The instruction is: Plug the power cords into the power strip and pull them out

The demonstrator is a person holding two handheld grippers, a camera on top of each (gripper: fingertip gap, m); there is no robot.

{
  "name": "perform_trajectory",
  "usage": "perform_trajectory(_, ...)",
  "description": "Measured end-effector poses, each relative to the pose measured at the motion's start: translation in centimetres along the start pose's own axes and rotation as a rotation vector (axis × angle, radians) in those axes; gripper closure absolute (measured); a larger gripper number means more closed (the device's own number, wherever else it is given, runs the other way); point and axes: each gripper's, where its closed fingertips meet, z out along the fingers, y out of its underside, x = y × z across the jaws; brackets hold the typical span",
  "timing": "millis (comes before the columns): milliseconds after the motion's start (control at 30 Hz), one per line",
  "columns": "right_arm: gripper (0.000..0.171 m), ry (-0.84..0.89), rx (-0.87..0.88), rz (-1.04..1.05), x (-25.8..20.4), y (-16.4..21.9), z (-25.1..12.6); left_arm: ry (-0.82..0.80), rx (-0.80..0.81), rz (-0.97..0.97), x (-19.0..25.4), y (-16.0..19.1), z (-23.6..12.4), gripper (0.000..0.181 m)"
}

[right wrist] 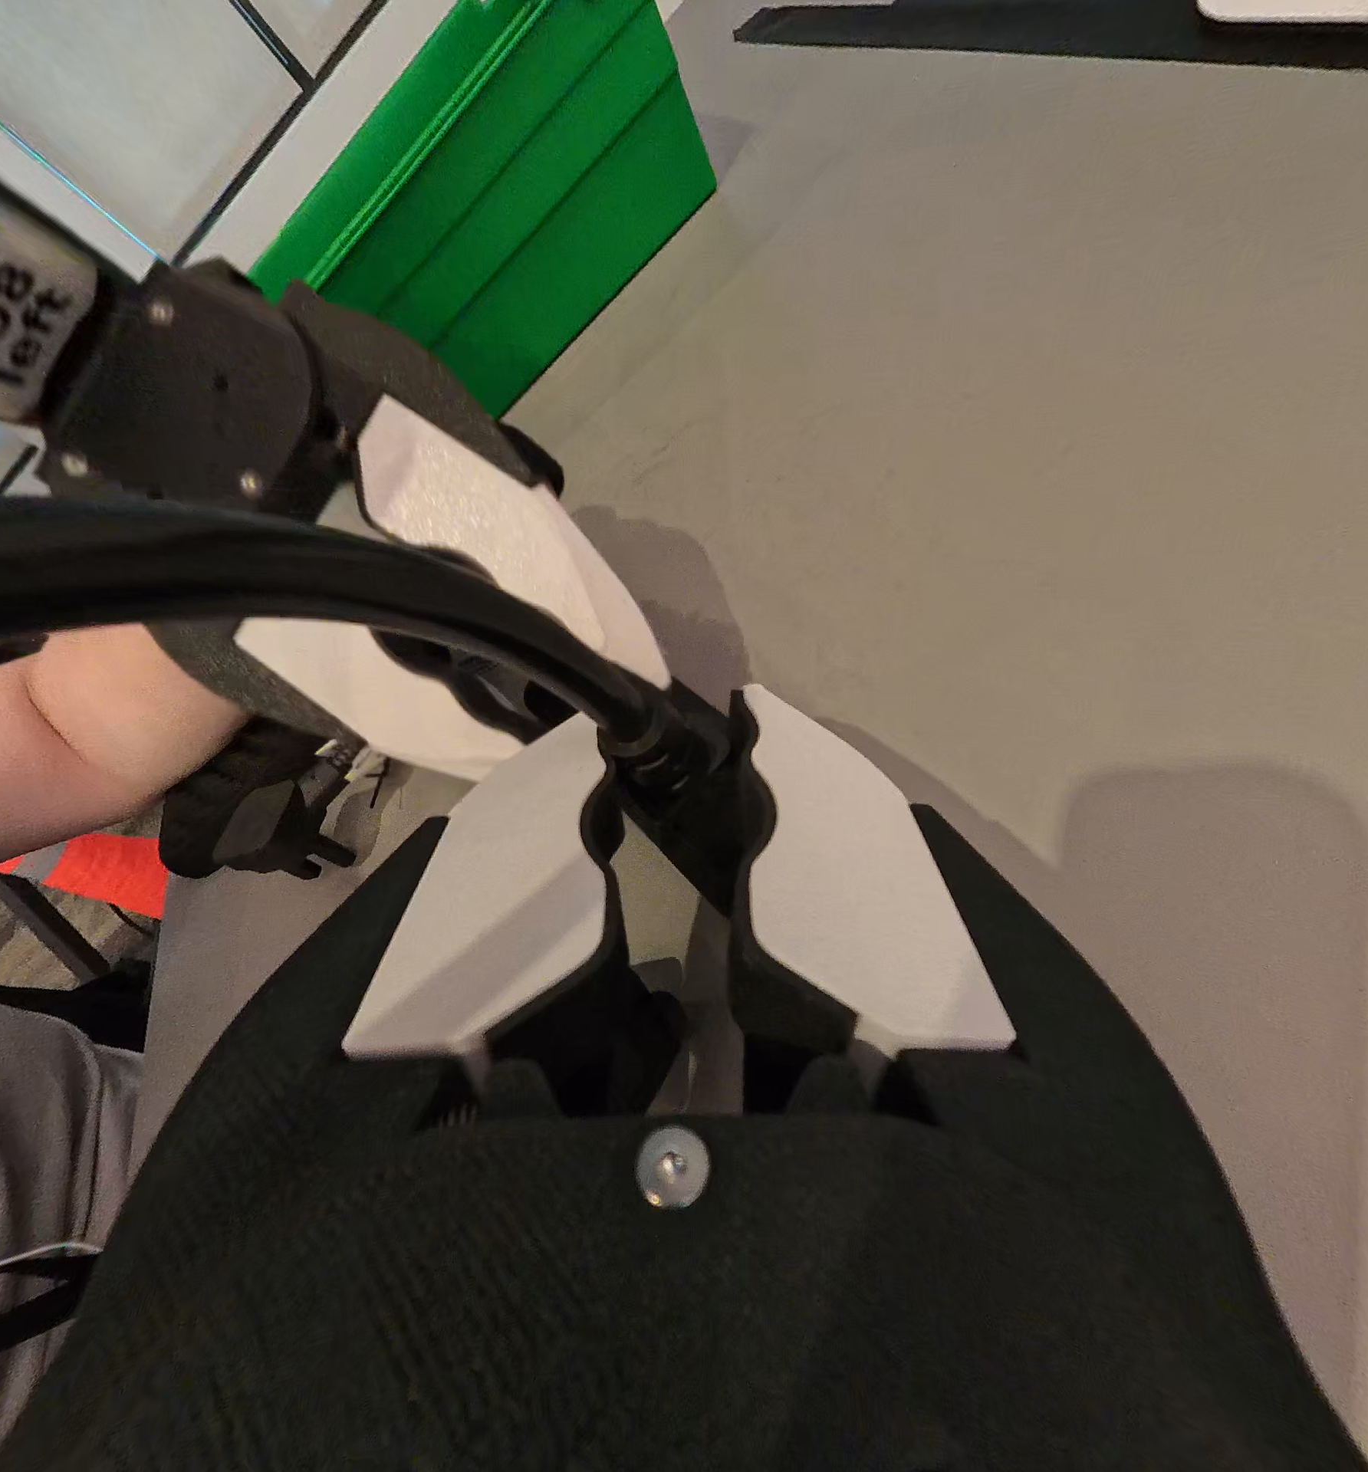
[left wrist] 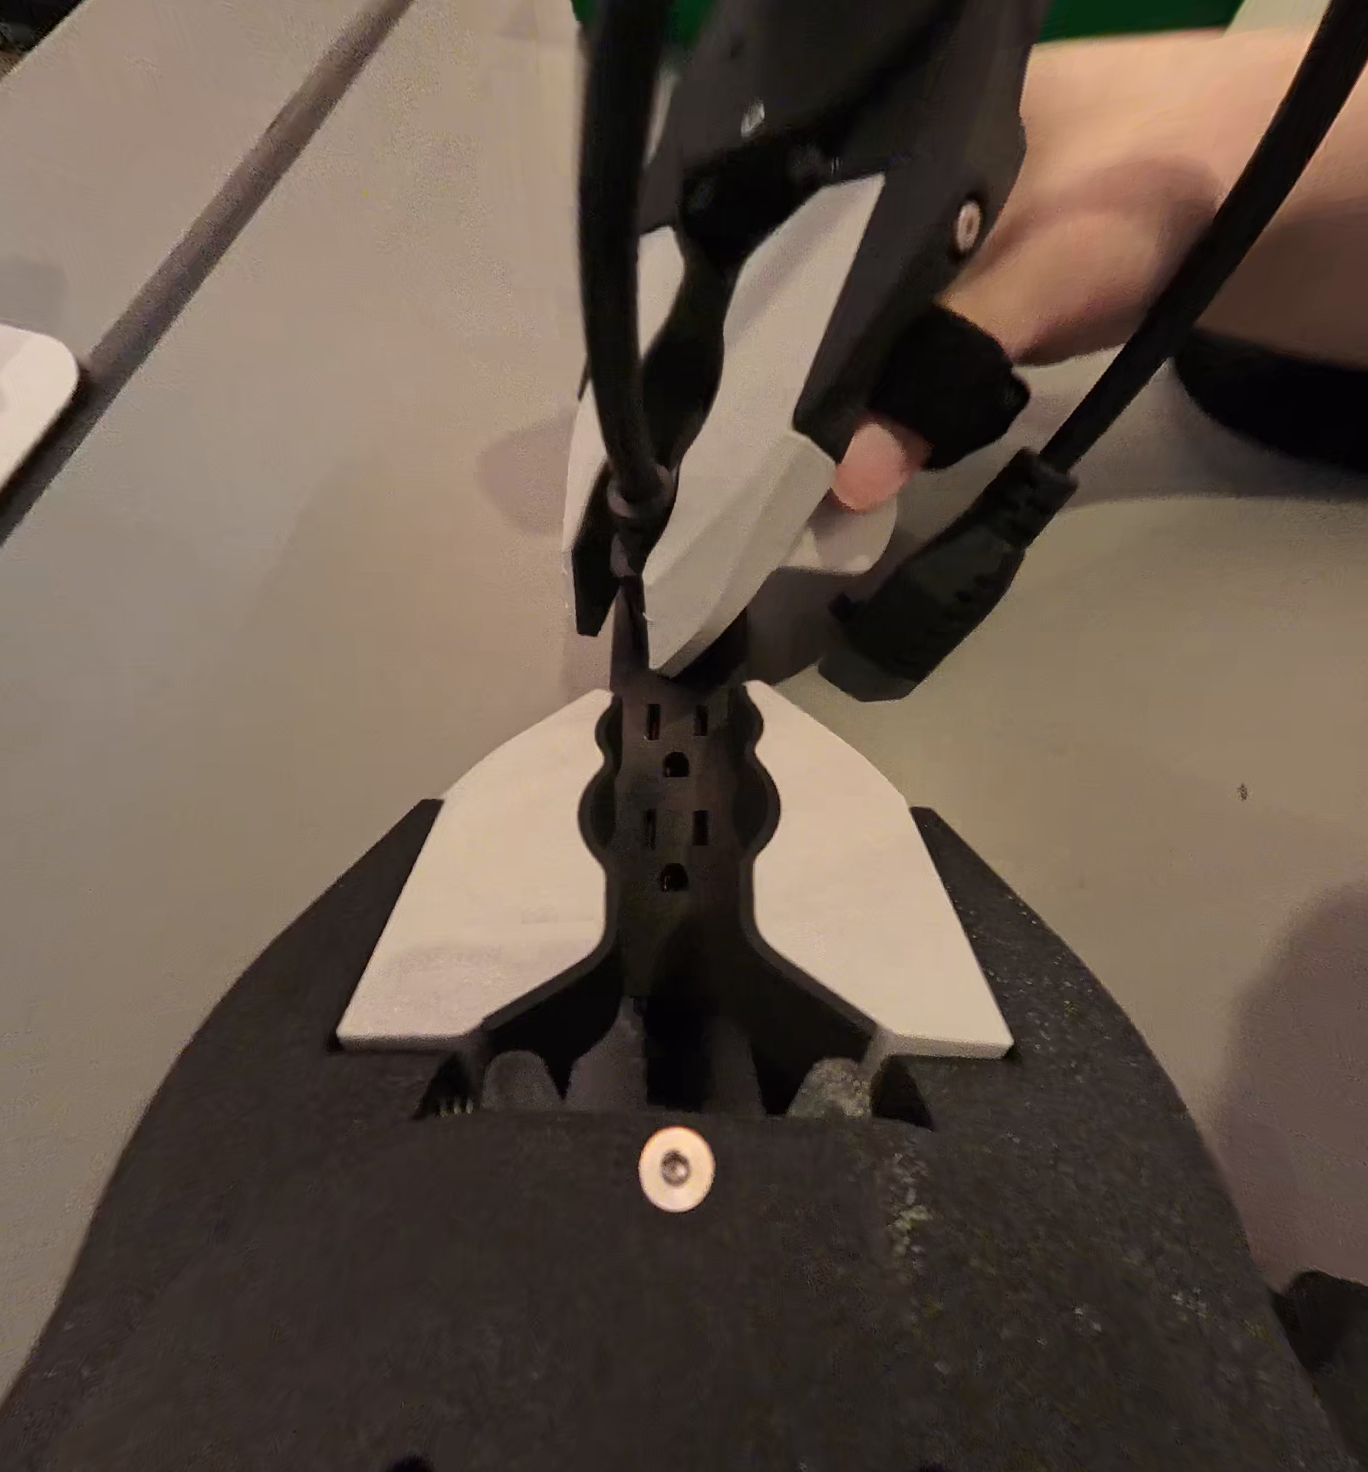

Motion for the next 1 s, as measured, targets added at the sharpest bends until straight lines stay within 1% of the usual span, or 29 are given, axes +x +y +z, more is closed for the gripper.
perform_trajectory(67,0.146,0.007,-0.003,-0.007,0.0,0.0,0.1,0.006,-0.024,-0.037,-0.2,0.5,0.0,0.16)
perform_trajectory(133,0.146,0.022,-0.01,-0.026,0.0,0.0,0.2,0.031,-0.097,-0.032,0.1,1.9,0.8,0.16)
perform_trajectory(167,0.147,0.027,-0.014,-0.033,0.0,0.0,0.2,0.034,-0.072,-0.034,0.3,1.6,0.9,0.166)
perform_trajectory(200,0.146,0.031,-0.018,-0.039,-0.1,0.1,0.2,0.024,-0.063,-0.023,0.3,1.6,1.0,0.167)
perform_trajectory(333,0.146,0.048,-0.038,-0.078,-0.2,0.4,0.1,0.0,-0.041,0.029,0.5,1.4,1.4,0.167)
perform_trajectory(433,0.147,0.088,-0.04,-0.123,-0.2,0.4,0.0,0.021,-0.029,0.008,0.5,1.4,1.4,0.166)
perform_trajectory(600,0.149,0.173,-0.047,-0.303,-0.1,0.5,-0.2,0.015,-0.023,0.023,0.7,1.3,1.5,0.168)
perform_trajectory(800,0.149,0.205,-0.021,-0.405,-0.2,0.5,-0.2,0.002,-0.021,0.023,0.6,1.3,1.5,0.17)
perform_trajectory(867,0.149,0.224,-0.02,-0.447,-0.2,0.6,-0.3,-0.002,-0.006,-0.012,0.4,1.2,1.7,0.165)
perform_trajectory(1000,0.149,0.23,-0.006,-0.454,-0.3,0.6,-0.4,0.004,-0.002,0.0,0.5,1.2,1.7,0.165)
